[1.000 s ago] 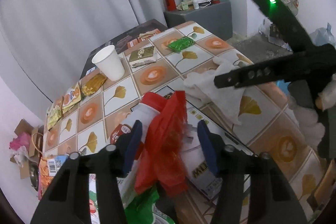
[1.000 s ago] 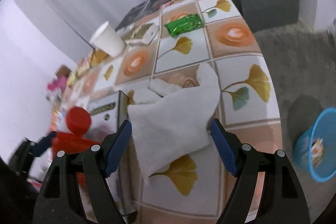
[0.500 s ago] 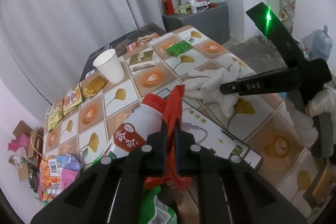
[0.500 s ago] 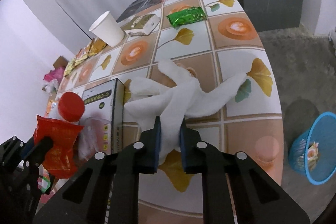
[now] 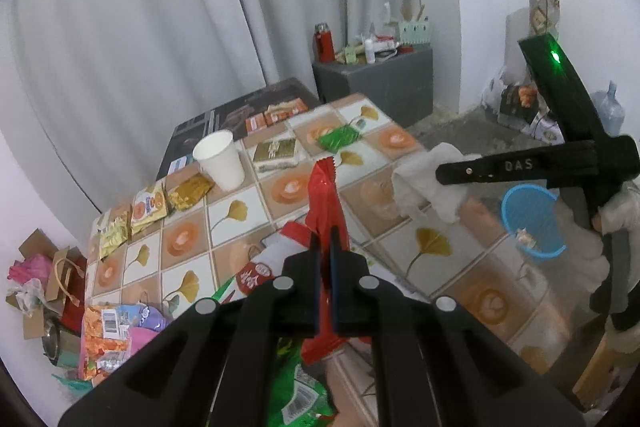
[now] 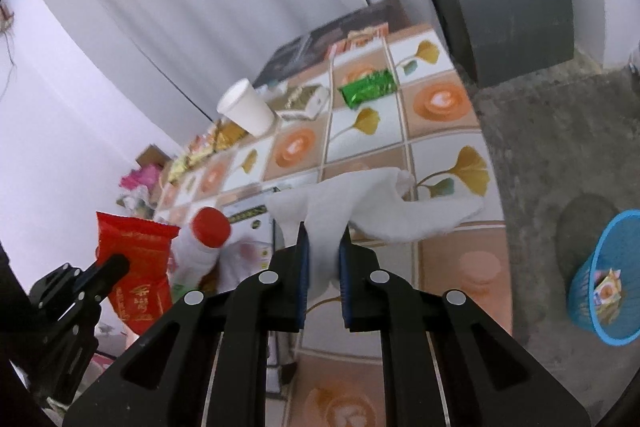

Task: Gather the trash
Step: 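Carry the red bag and tissue over the wastebasket and open both tools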

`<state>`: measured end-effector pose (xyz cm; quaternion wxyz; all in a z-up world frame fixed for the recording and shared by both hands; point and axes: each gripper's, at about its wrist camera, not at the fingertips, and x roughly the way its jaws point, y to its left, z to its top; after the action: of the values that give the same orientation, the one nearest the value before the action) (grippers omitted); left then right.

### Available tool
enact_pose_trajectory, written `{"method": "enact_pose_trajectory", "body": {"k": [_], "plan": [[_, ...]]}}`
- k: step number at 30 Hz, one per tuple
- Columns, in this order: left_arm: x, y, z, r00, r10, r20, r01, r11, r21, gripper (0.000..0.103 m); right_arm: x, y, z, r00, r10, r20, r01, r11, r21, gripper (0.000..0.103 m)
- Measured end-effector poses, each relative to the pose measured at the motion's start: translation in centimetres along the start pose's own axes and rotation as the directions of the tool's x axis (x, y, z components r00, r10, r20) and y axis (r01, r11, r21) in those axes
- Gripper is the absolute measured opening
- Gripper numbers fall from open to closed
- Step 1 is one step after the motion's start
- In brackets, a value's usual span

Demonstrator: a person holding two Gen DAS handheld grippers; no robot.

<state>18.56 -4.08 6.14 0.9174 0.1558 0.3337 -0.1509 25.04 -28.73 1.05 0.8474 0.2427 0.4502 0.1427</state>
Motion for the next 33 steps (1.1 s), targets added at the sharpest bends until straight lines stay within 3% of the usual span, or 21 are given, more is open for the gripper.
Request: {"method": "enact_pose_trajectory", "body": {"k": [8,16,21,27,30,33], "plan": [[-1.5,-3.8,2.8,0.995,-0.085,0.054,0.083,0.996,0.032,0.003,-6.6,-3.5,-1.0,0.994,0.001,0.109,-0.009,0.997,0.077,0.011],[0.2,-12.3,6.4,0.962,-0.268,0.047,0.262,0.959,0.111,0.003,-14.4,-12.1,-3.8,0.969,-0.131,0.210,0.076,0.965,0.253,0.011],[3.2,-19.7,8.3,0.920,-0.390,-0.039,0.391,0.904,0.173,0.004,-17.2,-19.3,-7.0,0.949,-0.230,0.214,0.124,0.901,0.415,0.011],[8.9,-30.6,9.5,0.841,-0.496,-0.216,0.538,0.813,0.224,0.004,-16.8,-27.1,-11.2,0.942,-0.297,0.159,0.155,0.800,0.580,0.011],[12.4,-35.5,9.3,0.807,-0.504,-0.310,0.576,0.787,0.220,0.004,-15.6,-30.7,-12.8,0.941,-0.317,0.118,0.169,0.743,0.648,0.011],[16.1,-39.9,8.9,0.794,-0.486,-0.365,0.584,0.777,0.237,0.005,-13.8,-34.0,-13.2,0.940,-0.332,0.079,0.188,0.698,0.691,0.012]]}}
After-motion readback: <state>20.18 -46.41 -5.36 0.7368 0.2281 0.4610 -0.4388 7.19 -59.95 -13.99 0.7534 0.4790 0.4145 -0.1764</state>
